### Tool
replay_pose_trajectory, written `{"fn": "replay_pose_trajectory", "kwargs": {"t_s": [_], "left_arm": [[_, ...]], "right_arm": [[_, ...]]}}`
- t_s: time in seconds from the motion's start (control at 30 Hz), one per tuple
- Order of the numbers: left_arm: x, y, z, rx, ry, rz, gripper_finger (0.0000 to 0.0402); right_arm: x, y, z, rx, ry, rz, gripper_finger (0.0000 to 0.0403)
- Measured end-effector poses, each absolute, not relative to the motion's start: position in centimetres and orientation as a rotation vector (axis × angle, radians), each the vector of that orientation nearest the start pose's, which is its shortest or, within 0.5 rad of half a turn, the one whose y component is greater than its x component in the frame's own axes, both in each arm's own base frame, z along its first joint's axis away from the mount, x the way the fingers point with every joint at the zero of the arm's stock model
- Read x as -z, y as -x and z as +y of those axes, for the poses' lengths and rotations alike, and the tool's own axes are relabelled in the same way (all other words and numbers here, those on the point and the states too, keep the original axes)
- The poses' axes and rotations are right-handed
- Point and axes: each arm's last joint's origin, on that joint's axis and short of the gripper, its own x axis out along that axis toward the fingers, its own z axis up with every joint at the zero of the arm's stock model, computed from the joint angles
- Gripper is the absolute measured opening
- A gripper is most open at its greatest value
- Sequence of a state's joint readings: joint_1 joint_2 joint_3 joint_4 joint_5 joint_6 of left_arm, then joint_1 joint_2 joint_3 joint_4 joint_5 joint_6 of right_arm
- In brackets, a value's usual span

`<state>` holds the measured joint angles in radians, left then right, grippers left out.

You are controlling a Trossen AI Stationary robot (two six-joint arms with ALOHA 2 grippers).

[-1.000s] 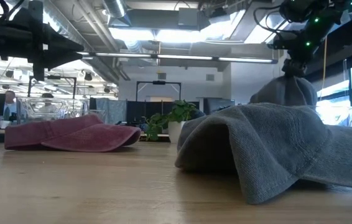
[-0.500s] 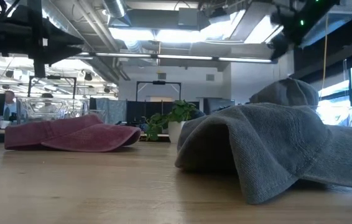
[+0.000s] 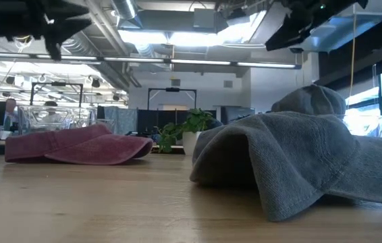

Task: Pick & Place hat
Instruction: Put the red cap into the left transparent bin

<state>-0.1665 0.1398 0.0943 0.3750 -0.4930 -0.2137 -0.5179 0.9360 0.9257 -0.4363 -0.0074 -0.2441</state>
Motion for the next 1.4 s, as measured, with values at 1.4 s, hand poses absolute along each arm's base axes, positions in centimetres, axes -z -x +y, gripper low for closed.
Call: {"fn": "replay_pose_trajectory", "kwargs": {"t_s": [1.4], "left_arm": [[-18.2, -20.0, -1.2, -0.592, 0.336, 1.323, 0.0223]], "right_arm": [[-30.3, -20.1, -11.4, 0.457, 0.010, 0.604, 0.0220]]}}
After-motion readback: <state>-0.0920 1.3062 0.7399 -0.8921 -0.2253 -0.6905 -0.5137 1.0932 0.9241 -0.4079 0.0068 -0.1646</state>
